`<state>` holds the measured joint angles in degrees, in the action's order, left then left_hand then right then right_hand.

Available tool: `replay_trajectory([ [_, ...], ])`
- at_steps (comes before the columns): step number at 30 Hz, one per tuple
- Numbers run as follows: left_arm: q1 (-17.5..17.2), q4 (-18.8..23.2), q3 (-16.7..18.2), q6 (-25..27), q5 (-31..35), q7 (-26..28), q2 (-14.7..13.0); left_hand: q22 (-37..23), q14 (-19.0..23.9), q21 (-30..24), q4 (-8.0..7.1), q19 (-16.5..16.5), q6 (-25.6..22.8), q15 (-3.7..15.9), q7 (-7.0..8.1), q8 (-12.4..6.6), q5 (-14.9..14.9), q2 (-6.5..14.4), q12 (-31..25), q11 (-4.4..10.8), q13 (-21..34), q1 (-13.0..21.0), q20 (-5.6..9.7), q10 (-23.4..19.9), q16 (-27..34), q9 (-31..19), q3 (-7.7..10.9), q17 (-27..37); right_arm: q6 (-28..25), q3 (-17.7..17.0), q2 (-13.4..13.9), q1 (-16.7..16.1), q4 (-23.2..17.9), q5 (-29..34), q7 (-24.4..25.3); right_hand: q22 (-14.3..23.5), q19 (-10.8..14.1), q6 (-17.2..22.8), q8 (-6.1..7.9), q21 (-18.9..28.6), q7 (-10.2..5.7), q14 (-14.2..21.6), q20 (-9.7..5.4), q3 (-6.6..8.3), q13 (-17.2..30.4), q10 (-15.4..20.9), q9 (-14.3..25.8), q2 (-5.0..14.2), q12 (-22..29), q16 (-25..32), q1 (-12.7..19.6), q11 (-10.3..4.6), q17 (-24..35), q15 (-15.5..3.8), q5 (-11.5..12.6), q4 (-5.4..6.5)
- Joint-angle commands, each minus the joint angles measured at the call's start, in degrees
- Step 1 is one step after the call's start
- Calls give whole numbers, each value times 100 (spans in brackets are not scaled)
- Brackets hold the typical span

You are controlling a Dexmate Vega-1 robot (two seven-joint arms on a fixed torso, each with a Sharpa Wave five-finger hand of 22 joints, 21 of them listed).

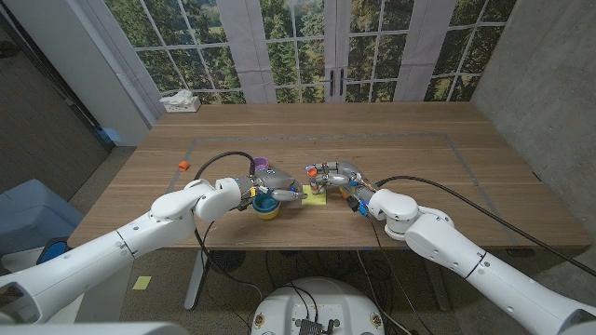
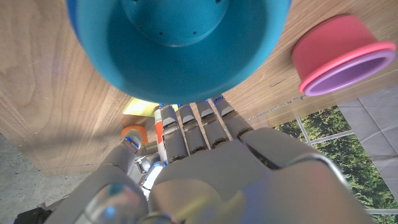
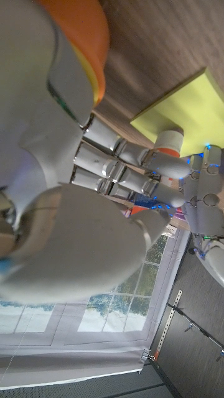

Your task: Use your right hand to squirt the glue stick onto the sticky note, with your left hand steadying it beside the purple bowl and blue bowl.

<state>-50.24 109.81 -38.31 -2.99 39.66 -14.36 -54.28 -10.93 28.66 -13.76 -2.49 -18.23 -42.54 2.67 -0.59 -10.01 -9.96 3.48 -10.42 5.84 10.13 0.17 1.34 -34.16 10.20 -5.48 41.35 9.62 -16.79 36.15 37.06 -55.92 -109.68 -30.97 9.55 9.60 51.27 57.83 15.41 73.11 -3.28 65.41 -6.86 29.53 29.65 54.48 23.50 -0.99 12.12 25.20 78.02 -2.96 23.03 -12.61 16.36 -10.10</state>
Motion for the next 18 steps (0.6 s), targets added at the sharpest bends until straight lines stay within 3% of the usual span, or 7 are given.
replay_trajectory([
  [1, 11, 12, -9, 24, 15, -2, 22, -15, -40, 8, -7, 20, -84, 601, -97, -24, 1, -26, -6, 4, 12, 1, -26, 34, -10, -453, 0, 13, -599, -29, 138, 60, -177, -174, 44, 12, 10, 741, 14, -4, 678, -7, -531, 36, 2, 279, 23, -19, 12, 1, -5, 274, 14, -23, 44, 7],
  [18, 20, 103, -49, 173, 107, -74, 80, -15, -76, 19, -9, 35, -26, 599, -85, -17, 1, -38, 4, -2, 12, 5, -37, 98, -10, -452, -15, 13, -967, -177, 516, 81, -408, -779, -419, 19, 50, 743, 19, 1, 699, 59, -535, 64, 28, 346, 80, 2, 42, 20, 1, 334, 17, -17, 59, 8],
])
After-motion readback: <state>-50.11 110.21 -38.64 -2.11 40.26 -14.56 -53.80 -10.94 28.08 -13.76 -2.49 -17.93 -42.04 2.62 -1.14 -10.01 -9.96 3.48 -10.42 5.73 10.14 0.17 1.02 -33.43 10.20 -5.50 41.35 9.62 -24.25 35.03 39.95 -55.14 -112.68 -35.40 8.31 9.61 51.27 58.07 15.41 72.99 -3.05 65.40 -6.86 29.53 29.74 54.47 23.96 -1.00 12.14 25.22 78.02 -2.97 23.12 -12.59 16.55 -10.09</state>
